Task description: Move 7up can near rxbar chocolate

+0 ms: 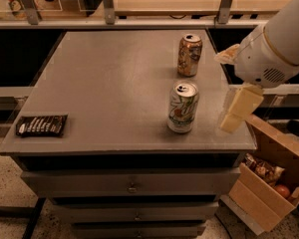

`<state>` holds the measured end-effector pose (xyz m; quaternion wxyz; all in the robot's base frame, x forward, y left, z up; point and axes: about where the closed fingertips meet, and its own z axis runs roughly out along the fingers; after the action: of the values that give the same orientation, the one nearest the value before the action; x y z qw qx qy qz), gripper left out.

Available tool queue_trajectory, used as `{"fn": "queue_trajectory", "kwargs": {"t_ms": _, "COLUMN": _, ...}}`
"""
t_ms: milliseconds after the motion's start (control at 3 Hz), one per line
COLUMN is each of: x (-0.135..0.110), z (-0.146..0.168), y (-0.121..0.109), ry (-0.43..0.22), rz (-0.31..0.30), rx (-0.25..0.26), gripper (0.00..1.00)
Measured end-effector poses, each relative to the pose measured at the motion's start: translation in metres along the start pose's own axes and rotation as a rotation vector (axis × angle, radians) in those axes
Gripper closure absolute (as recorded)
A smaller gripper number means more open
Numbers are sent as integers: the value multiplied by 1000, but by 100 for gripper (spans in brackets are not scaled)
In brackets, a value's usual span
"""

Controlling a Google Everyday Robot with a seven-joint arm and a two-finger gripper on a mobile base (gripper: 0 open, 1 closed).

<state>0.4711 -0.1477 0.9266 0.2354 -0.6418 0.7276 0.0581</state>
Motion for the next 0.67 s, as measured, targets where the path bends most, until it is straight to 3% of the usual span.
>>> {"fn": "queue_trajectory", "kwargs": {"t_ms": 333, "x": -22, "z": 27, "y": -4, "ry": -136, "rz": -25, "rx": -33, "gripper": 0}}
{"fn": "queue_trajectory", "kwargs": {"t_ms": 667, "x": -38, "z": 45, "y": -4, "ry": -232, "rz": -31, "rx": -70, "gripper": 0}}
